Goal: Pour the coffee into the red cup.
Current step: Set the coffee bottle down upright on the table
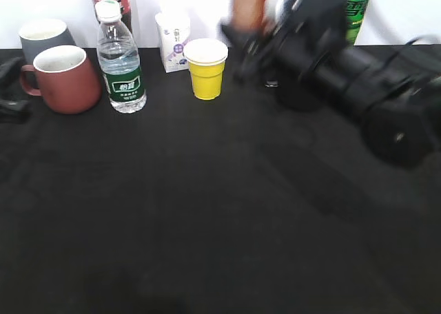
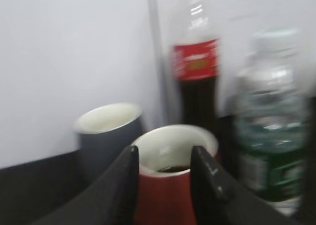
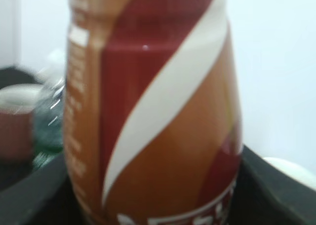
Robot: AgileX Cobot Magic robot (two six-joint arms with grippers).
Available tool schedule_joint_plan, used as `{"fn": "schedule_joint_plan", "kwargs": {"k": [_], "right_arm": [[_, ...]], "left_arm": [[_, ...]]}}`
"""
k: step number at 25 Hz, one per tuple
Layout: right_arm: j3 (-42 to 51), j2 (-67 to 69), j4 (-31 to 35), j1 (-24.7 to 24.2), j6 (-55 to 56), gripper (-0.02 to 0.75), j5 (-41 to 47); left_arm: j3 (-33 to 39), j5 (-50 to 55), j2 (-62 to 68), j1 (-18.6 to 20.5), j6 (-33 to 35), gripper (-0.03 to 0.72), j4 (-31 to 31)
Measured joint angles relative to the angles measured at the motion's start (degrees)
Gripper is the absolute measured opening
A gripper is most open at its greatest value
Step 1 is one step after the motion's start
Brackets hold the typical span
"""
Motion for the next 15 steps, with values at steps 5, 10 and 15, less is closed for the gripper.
{"fn": "schedule_joint_plan", "kwargs": {"k": [5,10,15], "right_arm": [[0.0,-4.88,12.6,-3.45,-3.15,0.536,8.01],[0.05,-4.88,13.2,-14.12,-3.21,0.536,10.07],[0.05,-4.88,13.38,-23.21,-3.21,0.536,11.72]], "left_arm": [[0.1,3.23,-3.38,-5.1,-0.07,0.273,1.03],[0.1,4.33,-3.45,-5.1,-0.07,0.273,2.46],[0.1,4.44,-3.45,-5.1,-0.07,0.273,2.73]]}}
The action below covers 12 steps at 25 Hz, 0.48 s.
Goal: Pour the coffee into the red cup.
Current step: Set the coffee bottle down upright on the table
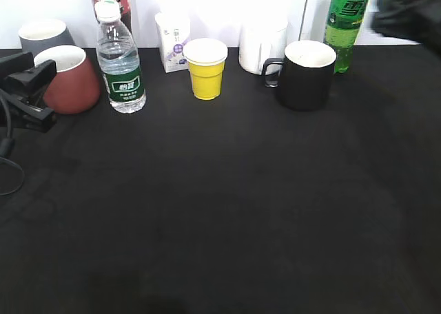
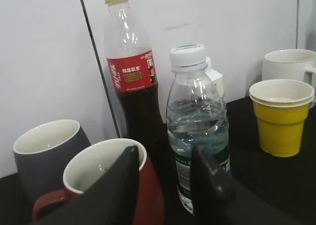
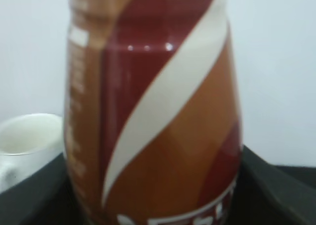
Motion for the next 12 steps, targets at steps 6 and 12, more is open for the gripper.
{"fn": "schedule_joint_plan", "kwargs": {"k": [6,12], "right_arm": [[0.0,5.92,-0.84,-3.16,2.13,0.536,-0.01],[-0.05,20.2,-4.96,-3.16,5.22,0.536,-11.72]], "left_arm": [[0.0,0.04,0.0,0.0,0.0,0.273,0.06],[0.0,0.04,0.0,0.0,-0.02,0.273,0.24]]}}
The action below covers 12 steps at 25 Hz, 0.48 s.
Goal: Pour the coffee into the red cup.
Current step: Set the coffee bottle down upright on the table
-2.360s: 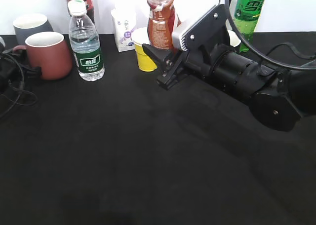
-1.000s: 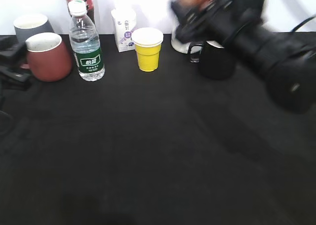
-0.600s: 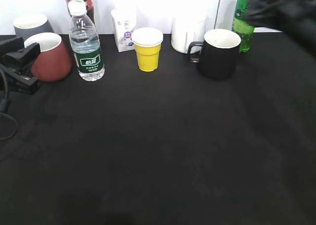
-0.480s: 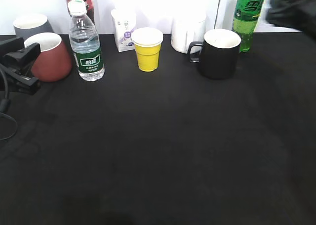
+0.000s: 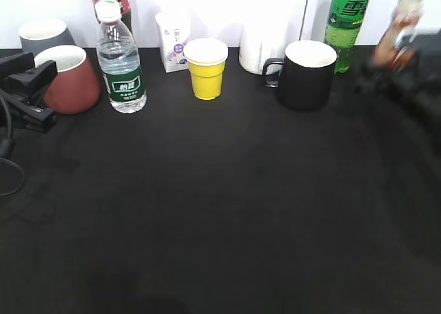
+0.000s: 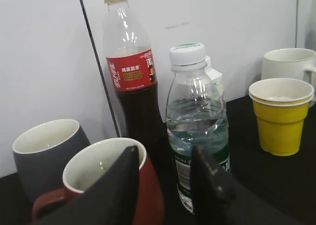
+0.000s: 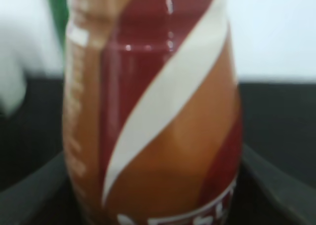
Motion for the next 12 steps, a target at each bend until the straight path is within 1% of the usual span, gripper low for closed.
{"fn": "schedule_joint_plan", "kwargs": {"k": [4,8,11,12], "right_arm": [[-2.46,6.49,-0.32,0.0,0.62,0.536,-5.02],[-7.46,10.23,-0.32,0.0,0.82,0.536,-6.09],[-8.09,10.75,-0.32,0.0,0.86,0.538,-6.53],[-8.09,10.82,-0.26,0.0,0.86,0.568,-6.44]], "left_arm": [[0.0,0.0,0.0,0.0,0.0,0.273,0.08],[0.0,0.02,0.0,0.0,0.0,0.273,0.29],[0.0,0.02,0.0,0.0,-0.04,0.273,0.74],[0.0,0.02,0.0,0.0,-0.04,0.273,1.13]]}}
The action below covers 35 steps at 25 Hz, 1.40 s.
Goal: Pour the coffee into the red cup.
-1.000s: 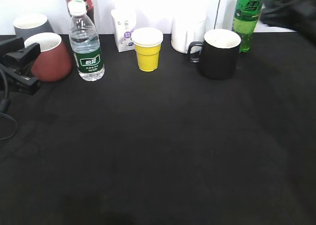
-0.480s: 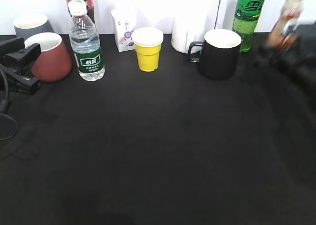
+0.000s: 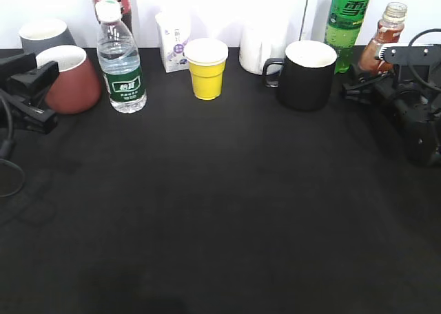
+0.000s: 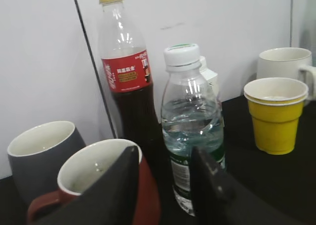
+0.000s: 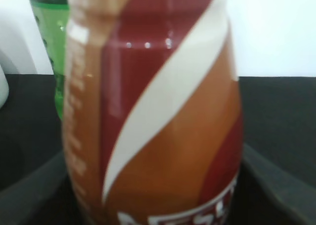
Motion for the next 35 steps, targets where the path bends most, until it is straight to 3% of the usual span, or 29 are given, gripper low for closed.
{"fn": "schedule_joint_plan", "kwargs": {"k": [3,11,13,14,16,19,20,23,25,28,30,35], "right_arm": [[0.41,0.42,0.57,0.0,0.0,0.655,1.39],[15.78,-10.78,1.13,0.0,-1.07,0.647,0.7],[17.22,-17.59,0.47,0.0,-1.07,0.633,4.27],[17.22,-21.32,-1.28,0.0,-1.07,0.629,8.94],[17.07,-29.23,-4.06,0.0,-1.07,0.616,21.81],[13.93,-38.41,-5.55,0.0,-0.23,0.596,53.84],[11.75,-40.26,-4.59,0.0,-0.1,0.596,65.14],[4.21,-43.23,0.93,0.05,-0.05,0.594,90.74],[0.17,-45.5,4.16,0.05,-0.05,0.592,99.36],[-0.74,-50.53,5.85,0.05,-0.18,0.592,106.45],[-0.74,-54.58,5.62,0.05,-0.25,0.592,112.03],[-0.74,-68.91,3.7,0.05,-0.06,0.589,121.68]], "left_arm": [[0.0,0.1,0.0,0.0,0.0,0.273,0.67],[0.0,1.39,0.0,0.0,-0.34,0.273,1.59],[0.0,2.73,-1.54,0.0,-2.67,0.273,1.61],[-0.91,7.43,-3.5,0.0,-3.14,0.273,1.61],[-6.19,26.31,-7.85,0.0,-3.72,0.273,1.55],[-14.4,56.14,-12.54,0.0,-9.0,0.274,0.28],[-15.86,64.89,-13.31,0.0,-9.42,0.286,-2.67],[-20.13,87.95,-14.78,0.0,-9.69,0.442,-10.32],[-24.85,105.92,-14.83,0.0,-9.88,0.505,-12.32],[-29.67,124.78,-16.18,0.0,-9.93,0.515,-13.49],[-30.03,130.09,-20.22,0.0,-9.99,0.515,-13.65],[-30.03,132.12,-39.48,0.0,-10.05,0.515,-15.96]]}}
